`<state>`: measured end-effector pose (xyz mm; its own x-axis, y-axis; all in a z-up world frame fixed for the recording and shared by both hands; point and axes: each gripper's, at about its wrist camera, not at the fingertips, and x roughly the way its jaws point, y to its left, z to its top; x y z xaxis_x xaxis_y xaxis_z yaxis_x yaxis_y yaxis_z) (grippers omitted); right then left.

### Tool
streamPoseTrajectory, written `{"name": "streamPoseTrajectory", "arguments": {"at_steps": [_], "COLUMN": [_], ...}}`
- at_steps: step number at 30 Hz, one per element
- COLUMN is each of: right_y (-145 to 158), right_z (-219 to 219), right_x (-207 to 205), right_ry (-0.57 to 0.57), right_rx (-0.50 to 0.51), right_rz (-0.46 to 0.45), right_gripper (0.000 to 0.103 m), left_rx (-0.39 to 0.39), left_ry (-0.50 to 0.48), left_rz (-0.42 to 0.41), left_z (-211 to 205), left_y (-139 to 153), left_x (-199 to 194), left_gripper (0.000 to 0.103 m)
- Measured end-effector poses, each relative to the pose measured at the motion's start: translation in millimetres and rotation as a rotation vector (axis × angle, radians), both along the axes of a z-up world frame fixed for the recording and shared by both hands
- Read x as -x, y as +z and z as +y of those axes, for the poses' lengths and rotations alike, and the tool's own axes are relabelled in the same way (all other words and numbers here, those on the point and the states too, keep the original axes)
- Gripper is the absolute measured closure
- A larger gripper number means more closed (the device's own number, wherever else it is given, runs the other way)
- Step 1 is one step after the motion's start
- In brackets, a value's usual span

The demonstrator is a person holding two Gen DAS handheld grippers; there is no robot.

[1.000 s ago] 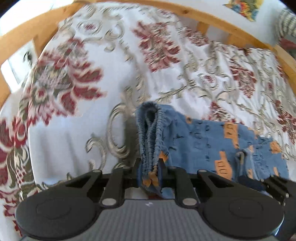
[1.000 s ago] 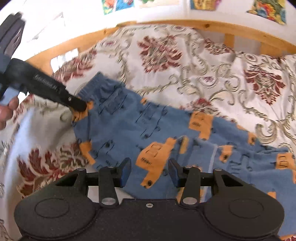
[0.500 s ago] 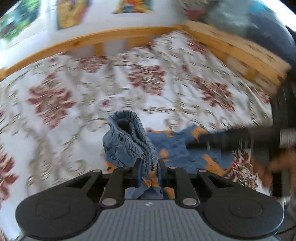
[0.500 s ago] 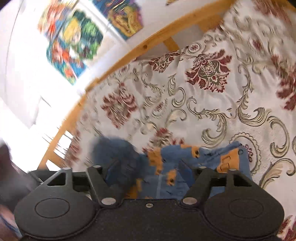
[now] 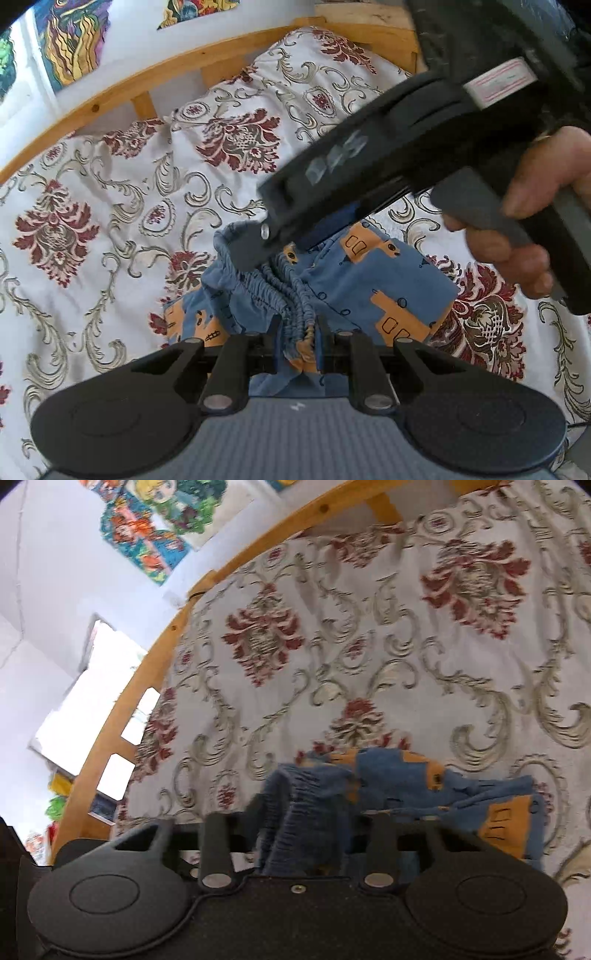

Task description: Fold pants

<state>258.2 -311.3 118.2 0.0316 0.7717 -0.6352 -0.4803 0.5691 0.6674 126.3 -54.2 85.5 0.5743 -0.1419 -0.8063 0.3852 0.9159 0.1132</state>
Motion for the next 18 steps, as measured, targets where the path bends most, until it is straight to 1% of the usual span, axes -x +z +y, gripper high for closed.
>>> {"name": "streamPoseTrajectory", "arguments": {"at_steps": [1, 2, 4, 7, 11, 14, 18], "right_y": [1.7, 5.5, 11.9, 19.8, 26.5, 23.1, 10.7], "right_z": [1.3, 1.6, -1.8, -15.5, -43.0, -64.8, -91.1], "right_x": [0.8, 2.0, 1.0, -4.8, -9.4, -12.4, -15.7], "right_ry": [0.011, 0.025, 0.028, 0.018, -0.014, -0.039, -0.063], "right_rx": [-0.005, -0.011, -0.019, -0.038, -0.027, -0.008, 0.001], "right_rz": [-0.011, -0.028, -0.045, -0.048, -0.062, -0.064, -0.063], "right_gripper": [0.078, 0.085, 0.086, 0.087, 0.089, 0.091, 0.093], "left_rx": [-0.001, 0.005, 0.013, 0.023, 0.010, 0.022, 0.029], "left_ry": [0.006, 0.012, 0.019, 0.006, -0.047, -0.082, -0.112], "left_rz": [0.002, 0.005, 0.002, -0.020, -0.055, -0.062, -0.055], "left_z": [0.8, 2.9, 3.8, -2.5, -22.7, -39.2, -61.7], "left_y": [2.4, 5.9, 11.7, 22.6, 30.3, 29.6, 19.4], "left_x": [1.0, 1.6, 3.0, 4.3, 4.5, 3.3, 0.1], "left_gripper": [0.086, 0.086, 0.086, 0.086, 0.086, 0.085, 0.085]}}
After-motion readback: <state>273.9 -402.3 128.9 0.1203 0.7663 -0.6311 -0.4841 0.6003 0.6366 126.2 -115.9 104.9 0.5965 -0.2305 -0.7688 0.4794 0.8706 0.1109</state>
